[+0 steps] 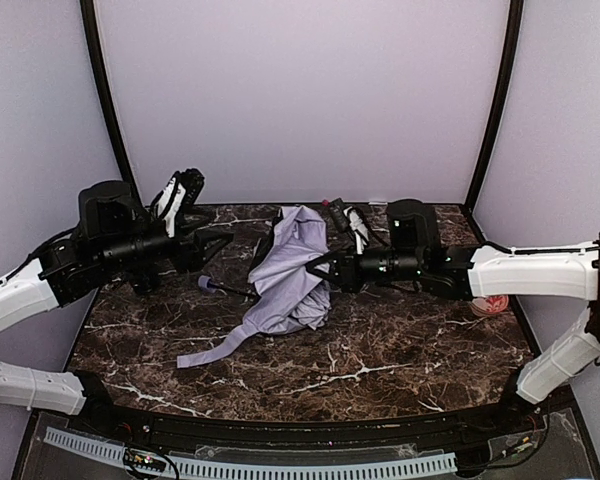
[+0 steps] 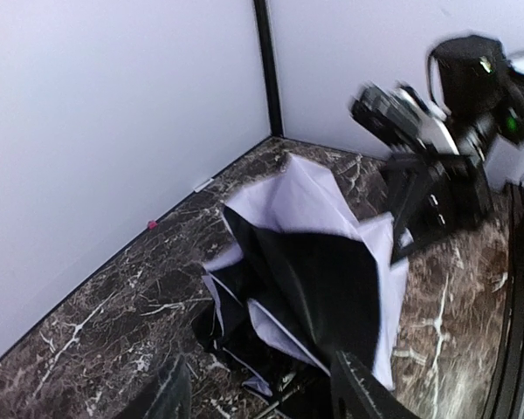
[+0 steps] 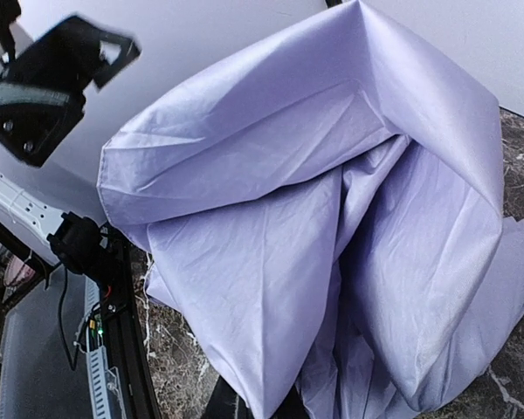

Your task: Put away the umbrella

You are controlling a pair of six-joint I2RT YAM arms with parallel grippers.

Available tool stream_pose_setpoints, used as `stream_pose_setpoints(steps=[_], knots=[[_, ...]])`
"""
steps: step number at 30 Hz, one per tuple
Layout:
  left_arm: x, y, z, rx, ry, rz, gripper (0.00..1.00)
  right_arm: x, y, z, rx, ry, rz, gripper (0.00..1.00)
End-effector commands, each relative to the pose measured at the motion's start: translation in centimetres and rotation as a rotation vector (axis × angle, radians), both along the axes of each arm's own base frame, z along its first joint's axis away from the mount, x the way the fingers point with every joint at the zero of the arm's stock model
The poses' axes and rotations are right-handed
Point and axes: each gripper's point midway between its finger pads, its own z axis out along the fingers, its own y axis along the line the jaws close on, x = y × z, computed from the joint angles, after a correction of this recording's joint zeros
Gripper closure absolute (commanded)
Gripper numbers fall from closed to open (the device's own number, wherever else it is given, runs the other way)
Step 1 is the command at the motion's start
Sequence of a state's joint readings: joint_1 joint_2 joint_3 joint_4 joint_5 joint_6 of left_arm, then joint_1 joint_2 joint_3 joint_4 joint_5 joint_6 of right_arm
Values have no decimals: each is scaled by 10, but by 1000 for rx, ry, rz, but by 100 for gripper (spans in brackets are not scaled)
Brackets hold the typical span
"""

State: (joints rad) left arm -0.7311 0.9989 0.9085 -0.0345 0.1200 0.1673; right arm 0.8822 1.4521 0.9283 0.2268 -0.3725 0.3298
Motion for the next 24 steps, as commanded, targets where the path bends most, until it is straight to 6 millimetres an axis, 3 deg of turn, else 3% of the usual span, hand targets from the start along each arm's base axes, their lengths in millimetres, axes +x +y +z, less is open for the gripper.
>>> stream_pose_setpoints(steps=[1,4,8,13,20,23,24], knots=[[-42,-9,-54,25,192,-181,48,17,-2,46,140,1,8,100],[-61,-18,-96,58,334,-276,43,19,-2,49,138,-7,38,100],[-63,-18,-150,106,410,-281,30,23,-2,48,126,-15,44,100],[-49,-21,-178,112,479,-209,16,29,-4,51,130,-23,33,100],[-34,-16,-227,163,540,-107,14,30,-4,60,147,-37,43,100],[-46,-26,-233,147,589,-183,22,30,-7,61,149,-43,37,100],[-51,-28,-232,140,596,-208,32,31,-8,61,149,-45,32,100]])
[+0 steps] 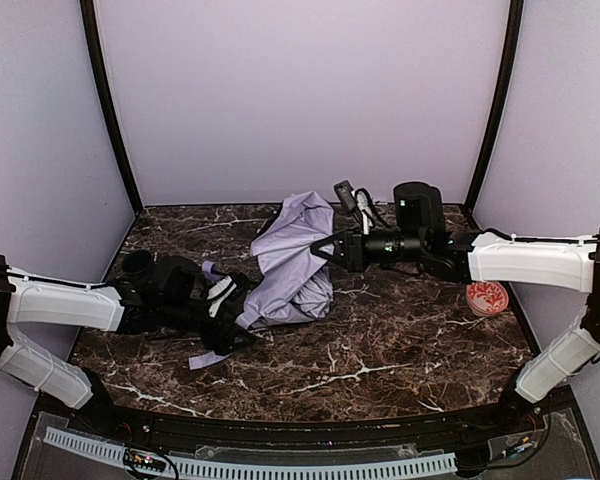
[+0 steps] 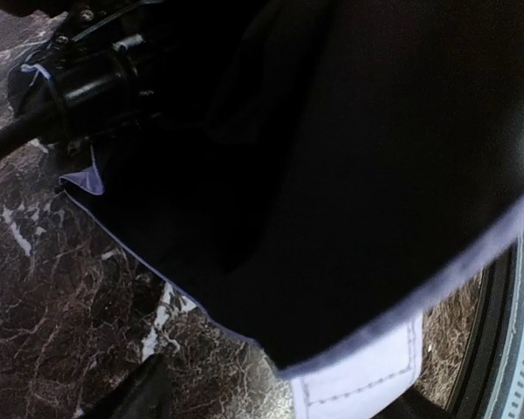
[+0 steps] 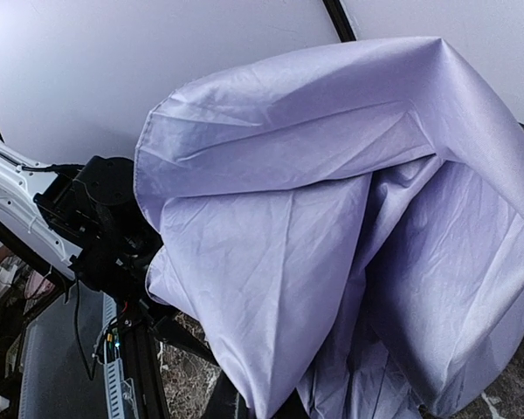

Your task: Put away the umbrella

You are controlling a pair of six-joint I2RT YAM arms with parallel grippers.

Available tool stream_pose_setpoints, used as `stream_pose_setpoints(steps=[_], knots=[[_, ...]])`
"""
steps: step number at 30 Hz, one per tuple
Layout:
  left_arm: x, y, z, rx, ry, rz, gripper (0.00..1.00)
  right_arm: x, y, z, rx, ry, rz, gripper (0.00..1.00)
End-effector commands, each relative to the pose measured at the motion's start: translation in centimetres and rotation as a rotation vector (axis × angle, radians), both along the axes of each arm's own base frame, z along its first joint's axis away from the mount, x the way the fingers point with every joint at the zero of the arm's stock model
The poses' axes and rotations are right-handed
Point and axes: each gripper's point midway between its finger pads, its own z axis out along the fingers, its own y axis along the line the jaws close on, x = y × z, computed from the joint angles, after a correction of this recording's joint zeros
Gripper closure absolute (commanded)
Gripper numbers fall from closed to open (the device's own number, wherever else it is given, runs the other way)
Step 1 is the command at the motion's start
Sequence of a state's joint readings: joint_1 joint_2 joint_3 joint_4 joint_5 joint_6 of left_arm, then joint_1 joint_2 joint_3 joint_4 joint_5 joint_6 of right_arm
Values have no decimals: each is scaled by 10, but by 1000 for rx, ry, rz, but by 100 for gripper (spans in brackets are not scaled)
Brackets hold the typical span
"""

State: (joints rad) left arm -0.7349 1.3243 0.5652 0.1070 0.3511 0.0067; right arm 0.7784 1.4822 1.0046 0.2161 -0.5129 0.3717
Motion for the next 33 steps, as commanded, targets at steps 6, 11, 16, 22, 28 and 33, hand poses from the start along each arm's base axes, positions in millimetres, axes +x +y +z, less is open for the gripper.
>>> stream_pose_setpoints(steps=[6,11,16,22,28,33], knots=[[-22,-8,16,-118,15,-64,97,8,-2,36,83,-88,-3,100],[-37,-7,45,-186,3,-113,100,13,-5,33,79,-81,-15,100],[-69,-24,108,-321,-117,-302,100,30,-11,9,-16,-63,-85,100],[-79,-65,194,-446,-201,-475,100,39,-2,-17,-114,22,-78,100],[-51,-101,231,-475,-132,-458,100,42,-7,-30,-230,0,-67,55],[-36,-110,242,-488,-106,-405,100,37,-44,-4,-292,-183,-160,39]])
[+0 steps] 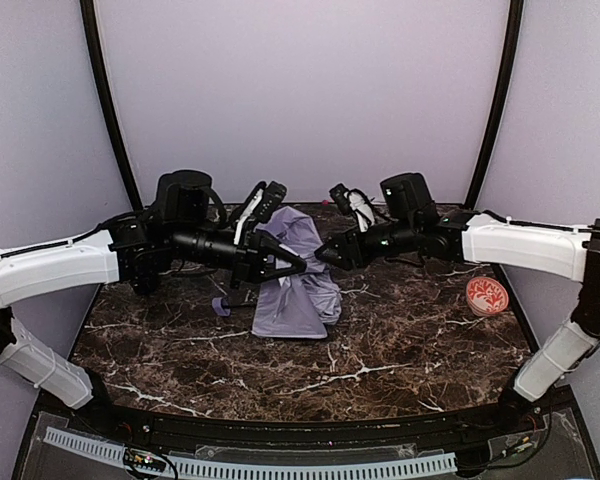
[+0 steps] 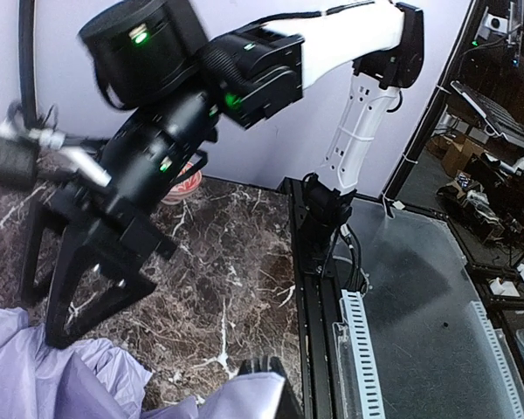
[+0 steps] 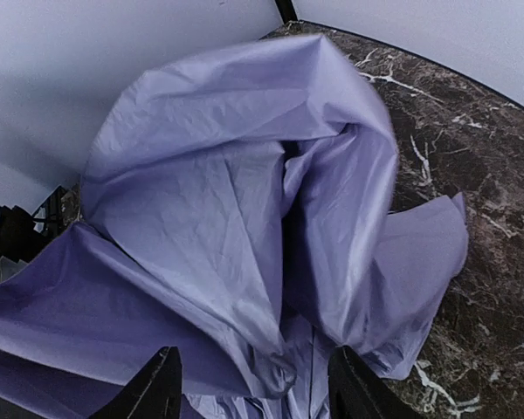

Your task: Put away the umbrella

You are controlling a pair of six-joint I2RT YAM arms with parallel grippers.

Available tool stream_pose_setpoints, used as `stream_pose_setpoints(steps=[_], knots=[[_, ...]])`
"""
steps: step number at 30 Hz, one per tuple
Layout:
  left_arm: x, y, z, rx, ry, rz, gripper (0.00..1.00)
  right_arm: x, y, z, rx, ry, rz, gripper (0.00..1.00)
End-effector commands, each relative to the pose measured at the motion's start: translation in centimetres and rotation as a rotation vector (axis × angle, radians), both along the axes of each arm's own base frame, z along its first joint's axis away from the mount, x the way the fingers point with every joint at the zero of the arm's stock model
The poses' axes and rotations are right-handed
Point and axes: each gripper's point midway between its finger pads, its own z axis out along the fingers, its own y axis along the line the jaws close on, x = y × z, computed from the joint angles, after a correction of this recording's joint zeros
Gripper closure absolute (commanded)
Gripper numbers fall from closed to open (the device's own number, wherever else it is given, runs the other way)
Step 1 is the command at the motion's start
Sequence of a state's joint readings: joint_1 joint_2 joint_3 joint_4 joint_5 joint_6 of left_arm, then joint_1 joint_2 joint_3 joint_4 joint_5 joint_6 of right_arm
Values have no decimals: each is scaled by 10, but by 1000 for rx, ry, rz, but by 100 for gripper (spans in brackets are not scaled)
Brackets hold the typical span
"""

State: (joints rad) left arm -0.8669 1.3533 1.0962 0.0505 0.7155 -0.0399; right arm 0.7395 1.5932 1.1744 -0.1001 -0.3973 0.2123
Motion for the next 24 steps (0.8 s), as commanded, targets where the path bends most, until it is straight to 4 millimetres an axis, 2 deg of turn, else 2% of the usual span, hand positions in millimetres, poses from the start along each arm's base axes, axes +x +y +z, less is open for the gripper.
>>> stream_pose_setpoints(steps=[1,3,5,6,8,10,12,14,16,19,24], knots=[[2,-1,26,-44,35,10,100,-4,-38,40,-62,-232,-54,36],[2,0,35,-76,25,8,100,-11,-48,54,-64,-302,-49,33],[1,0,34,-78,23,7,100,-28,-48,71,-9,-371,16,31],[2,0,32,-72,28,9,100,-45,-44,73,43,-387,89,31],[3,-1,29,-72,46,14,100,-79,-32,96,188,-496,209,30],[-1,-2,31,-97,62,-7,100,-107,-18,93,234,-576,295,27],[-3,-2,36,-123,58,-23,100,-121,-3,82,223,-621,350,26],[-3,-2,38,-129,53,-23,100,-124,10,73,214,-613,379,25],[-6,-3,37,-128,54,-43,100,-119,23,69,204,-609,380,23],[-6,-4,30,-112,71,-50,100,-110,39,72,222,-641,391,22],[-10,-1,24,-106,89,-55,100,-88,53,69,202,-683,341,22]])
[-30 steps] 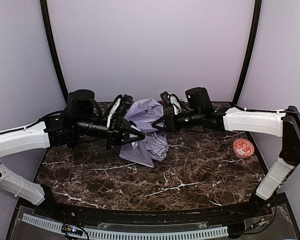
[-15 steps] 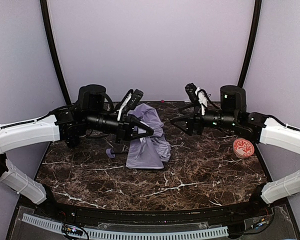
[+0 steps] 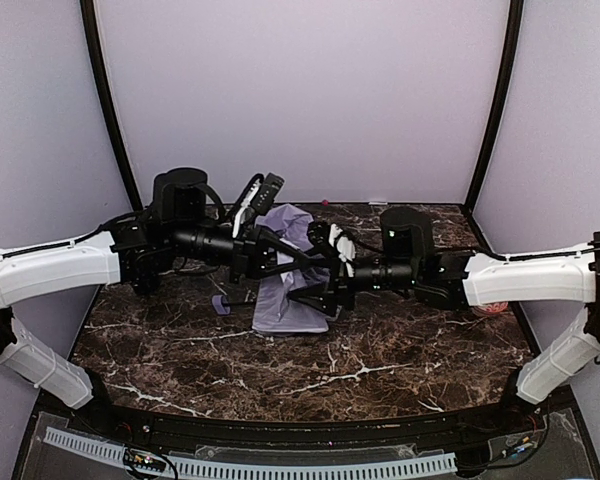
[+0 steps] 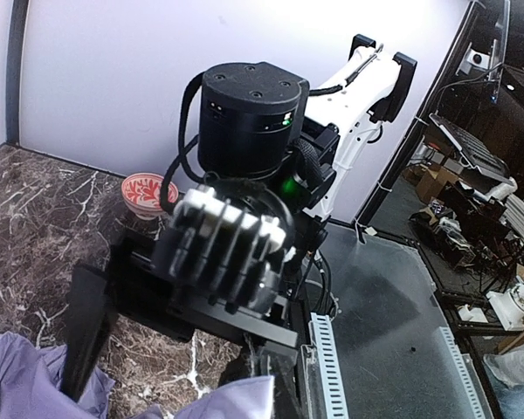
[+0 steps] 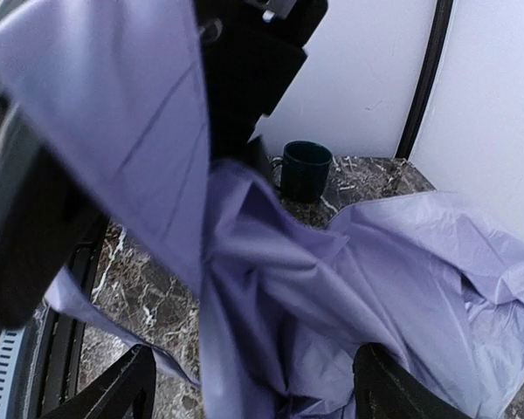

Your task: Put away the umbrella

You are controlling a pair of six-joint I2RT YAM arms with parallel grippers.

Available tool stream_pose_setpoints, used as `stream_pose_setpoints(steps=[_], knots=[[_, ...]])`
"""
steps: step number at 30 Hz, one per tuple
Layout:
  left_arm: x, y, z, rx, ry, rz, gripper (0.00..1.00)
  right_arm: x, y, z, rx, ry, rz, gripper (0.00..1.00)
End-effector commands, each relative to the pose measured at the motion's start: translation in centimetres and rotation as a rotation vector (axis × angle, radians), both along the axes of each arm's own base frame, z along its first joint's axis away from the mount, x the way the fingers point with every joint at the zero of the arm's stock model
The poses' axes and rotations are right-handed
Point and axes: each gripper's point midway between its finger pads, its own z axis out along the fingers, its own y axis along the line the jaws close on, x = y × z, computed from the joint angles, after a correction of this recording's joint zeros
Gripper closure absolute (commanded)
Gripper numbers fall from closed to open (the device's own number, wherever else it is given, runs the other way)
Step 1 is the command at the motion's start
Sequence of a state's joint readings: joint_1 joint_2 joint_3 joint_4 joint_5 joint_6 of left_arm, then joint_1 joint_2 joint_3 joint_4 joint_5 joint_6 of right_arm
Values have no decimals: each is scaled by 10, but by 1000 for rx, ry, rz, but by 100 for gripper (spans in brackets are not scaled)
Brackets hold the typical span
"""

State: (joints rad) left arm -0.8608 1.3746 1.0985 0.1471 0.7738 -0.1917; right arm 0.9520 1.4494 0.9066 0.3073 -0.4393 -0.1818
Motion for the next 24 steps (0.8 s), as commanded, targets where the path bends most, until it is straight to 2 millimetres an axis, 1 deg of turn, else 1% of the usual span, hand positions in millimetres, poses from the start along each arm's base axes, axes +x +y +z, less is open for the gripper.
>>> stream_pose_setpoints(steps=[1,3,6,8,9,11,13,15,19,21,22,23,24], knots=[[-9,6,11,-48,-26,-27,100,14,11,40,106,-130,-26,22],[-9,10,10,-44,-46,-10,100,10,6,40,94,-136,-15,22],[-9,12,12,-46,-71,-3,100,4,-11,44,102,-154,-29,22],[-9,11,12,-44,-69,-7,100,2,-21,50,137,-177,-41,19],[-9,10,12,-43,-65,-12,100,1,-23,54,159,-190,-41,17],[-11,8,12,-52,-60,-30,100,3,-19,58,184,-194,-20,13],[-10,7,12,-59,-53,-32,100,9,-7,51,158,-169,3,12],[-9,6,14,-62,-52,-29,100,16,3,40,130,-139,26,12],[-11,7,17,-70,-57,-32,100,15,13,23,120,-97,97,16],[-13,8,17,-78,-65,-40,100,16,17,18,124,-71,116,22],[-13,8,18,-84,-68,-46,100,17,20,23,135,-60,126,31],[-15,8,18,-90,-68,-57,100,20,27,10,112,-15,137,47],[-16,8,19,-99,-67,-67,100,21,30,6,103,15,144,62]])
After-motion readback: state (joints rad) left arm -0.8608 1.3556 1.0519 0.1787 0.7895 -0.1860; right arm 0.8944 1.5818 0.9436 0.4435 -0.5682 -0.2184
